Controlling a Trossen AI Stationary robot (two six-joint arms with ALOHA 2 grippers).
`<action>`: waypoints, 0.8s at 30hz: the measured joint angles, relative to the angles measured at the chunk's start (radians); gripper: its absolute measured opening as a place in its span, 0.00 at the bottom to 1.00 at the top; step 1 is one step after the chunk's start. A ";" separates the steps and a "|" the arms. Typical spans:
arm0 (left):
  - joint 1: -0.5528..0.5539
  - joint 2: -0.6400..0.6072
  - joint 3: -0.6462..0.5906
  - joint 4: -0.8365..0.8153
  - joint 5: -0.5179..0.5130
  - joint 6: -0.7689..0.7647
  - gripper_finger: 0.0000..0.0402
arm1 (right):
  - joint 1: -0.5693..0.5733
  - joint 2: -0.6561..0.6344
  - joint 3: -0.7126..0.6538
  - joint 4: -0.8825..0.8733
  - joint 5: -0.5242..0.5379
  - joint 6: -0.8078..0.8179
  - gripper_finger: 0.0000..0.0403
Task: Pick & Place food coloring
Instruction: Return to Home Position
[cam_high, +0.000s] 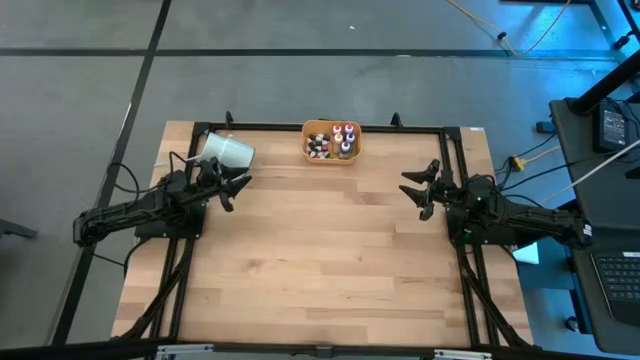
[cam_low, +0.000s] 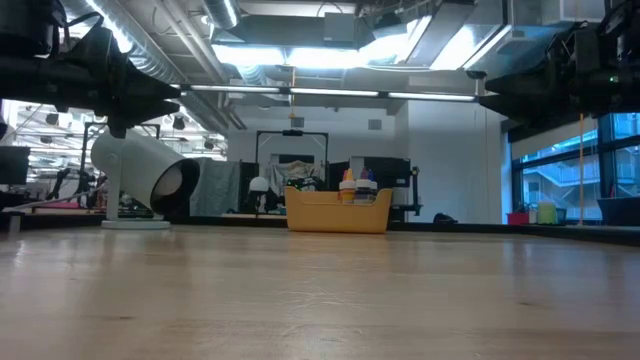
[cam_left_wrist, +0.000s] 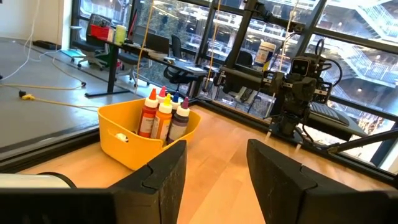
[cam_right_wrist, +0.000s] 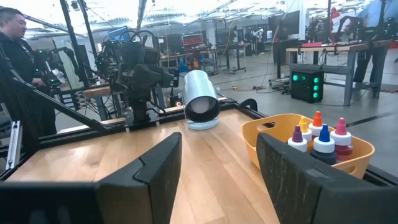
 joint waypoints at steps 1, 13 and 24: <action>0.000 0.000 0.000 0.000 0.000 0.000 0.41 | 0.000 0.000 0.000 0.000 0.000 0.000 0.52; 0.000 0.000 0.000 0.000 0.000 0.000 0.41 | 0.000 0.000 0.000 0.000 0.000 -0.001 0.52; 0.000 0.000 0.000 0.000 0.000 0.000 0.40 | 0.000 0.000 0.000 0.000 0.000 0.000 0.52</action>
